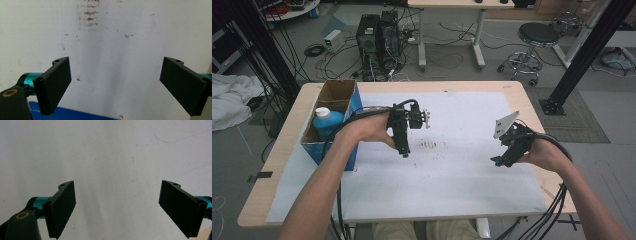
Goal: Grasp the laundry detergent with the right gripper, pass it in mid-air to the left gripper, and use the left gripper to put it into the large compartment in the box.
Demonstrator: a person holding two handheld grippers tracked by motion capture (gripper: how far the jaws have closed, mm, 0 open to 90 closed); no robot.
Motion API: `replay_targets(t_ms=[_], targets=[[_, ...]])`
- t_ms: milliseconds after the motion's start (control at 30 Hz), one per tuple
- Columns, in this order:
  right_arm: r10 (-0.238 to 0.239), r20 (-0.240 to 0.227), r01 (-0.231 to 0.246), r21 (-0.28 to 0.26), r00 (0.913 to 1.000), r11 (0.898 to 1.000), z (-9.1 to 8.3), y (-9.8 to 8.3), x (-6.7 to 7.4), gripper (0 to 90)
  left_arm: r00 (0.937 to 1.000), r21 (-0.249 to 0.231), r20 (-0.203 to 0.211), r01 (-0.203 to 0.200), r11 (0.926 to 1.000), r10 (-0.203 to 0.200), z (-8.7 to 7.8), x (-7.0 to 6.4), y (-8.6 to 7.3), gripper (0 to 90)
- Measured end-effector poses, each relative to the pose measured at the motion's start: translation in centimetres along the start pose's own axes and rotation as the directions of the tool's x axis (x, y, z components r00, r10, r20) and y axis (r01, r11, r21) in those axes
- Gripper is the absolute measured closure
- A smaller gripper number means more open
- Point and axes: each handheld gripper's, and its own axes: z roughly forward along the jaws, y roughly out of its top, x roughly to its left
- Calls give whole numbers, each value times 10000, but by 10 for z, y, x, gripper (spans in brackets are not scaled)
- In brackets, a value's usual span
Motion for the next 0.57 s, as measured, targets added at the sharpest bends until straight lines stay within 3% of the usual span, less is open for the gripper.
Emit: replay_targets(t_ms=[367,567], targets=[[-9,102,9,-12,9999,10000,-3,2,3,134,10000,-57,-31,9,10000,-9,1,-2,-2,102],[-1,196,2,-44,9998,10000,-1,4,5,134,9998,-123,-18,192,9997,-192,11,2,-6,102]])
